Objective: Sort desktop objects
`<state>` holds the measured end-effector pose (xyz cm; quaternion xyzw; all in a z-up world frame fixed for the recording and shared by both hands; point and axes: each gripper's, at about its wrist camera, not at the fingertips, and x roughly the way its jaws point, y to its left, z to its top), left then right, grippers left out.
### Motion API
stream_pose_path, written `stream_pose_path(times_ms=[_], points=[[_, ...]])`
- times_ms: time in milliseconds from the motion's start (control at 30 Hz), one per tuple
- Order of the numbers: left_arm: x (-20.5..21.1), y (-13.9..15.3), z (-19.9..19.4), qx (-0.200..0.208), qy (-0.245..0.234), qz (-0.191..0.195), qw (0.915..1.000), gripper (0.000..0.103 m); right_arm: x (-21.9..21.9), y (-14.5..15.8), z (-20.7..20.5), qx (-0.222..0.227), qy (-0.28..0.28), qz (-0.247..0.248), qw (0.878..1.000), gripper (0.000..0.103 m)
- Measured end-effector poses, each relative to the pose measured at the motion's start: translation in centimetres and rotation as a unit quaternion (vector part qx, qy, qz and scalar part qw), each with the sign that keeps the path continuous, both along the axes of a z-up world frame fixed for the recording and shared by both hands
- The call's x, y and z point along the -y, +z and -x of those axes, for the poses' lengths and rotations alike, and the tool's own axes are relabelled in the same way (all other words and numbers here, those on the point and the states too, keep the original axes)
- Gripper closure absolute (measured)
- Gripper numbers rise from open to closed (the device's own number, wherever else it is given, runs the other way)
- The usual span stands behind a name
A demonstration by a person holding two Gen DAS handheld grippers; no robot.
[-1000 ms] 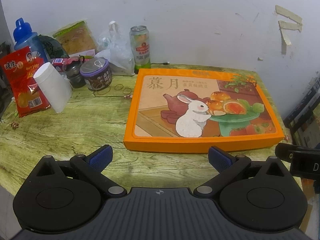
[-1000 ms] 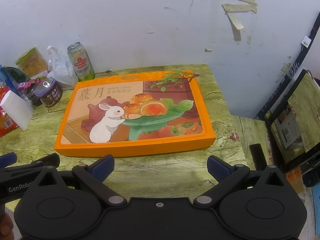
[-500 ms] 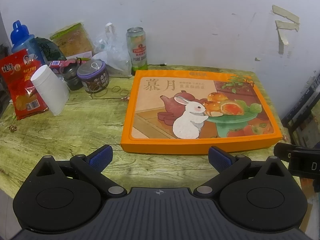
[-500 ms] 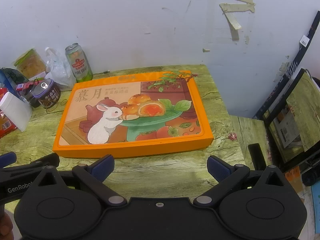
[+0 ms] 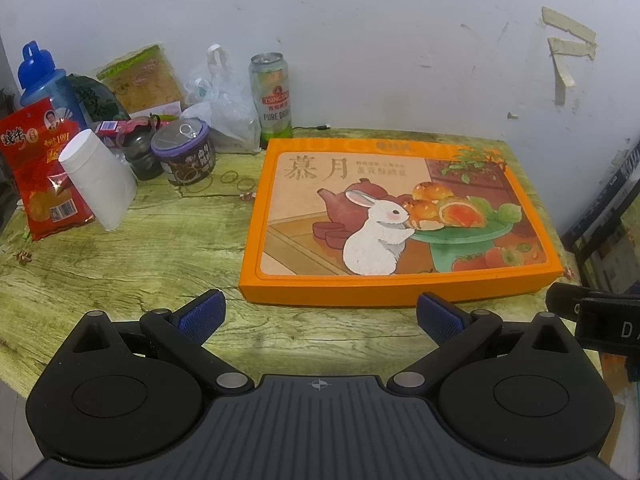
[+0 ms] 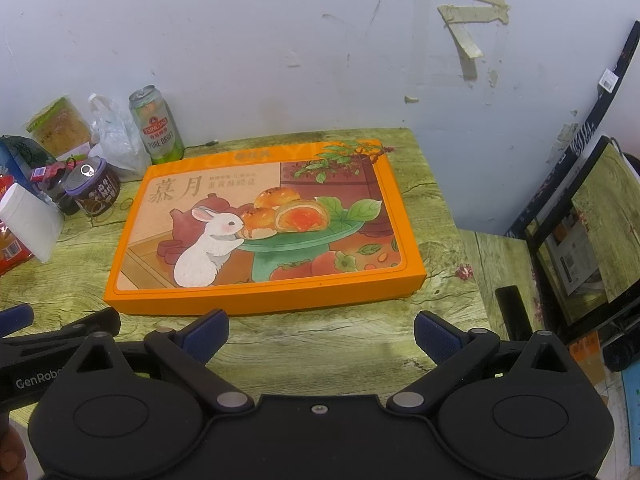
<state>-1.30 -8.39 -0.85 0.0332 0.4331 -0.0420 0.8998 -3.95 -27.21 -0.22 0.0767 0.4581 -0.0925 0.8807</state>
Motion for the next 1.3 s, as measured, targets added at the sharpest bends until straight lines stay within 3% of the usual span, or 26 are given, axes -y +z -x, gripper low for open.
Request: stream_pose_path(times_ms=[1300], points=[[-0.04,-0.09,0.09,-0.004,0.001,0.0,1.0,0.0,-0.11,-0.13,0.14,-0.006,0.0,0.0,1.0,0.003]])
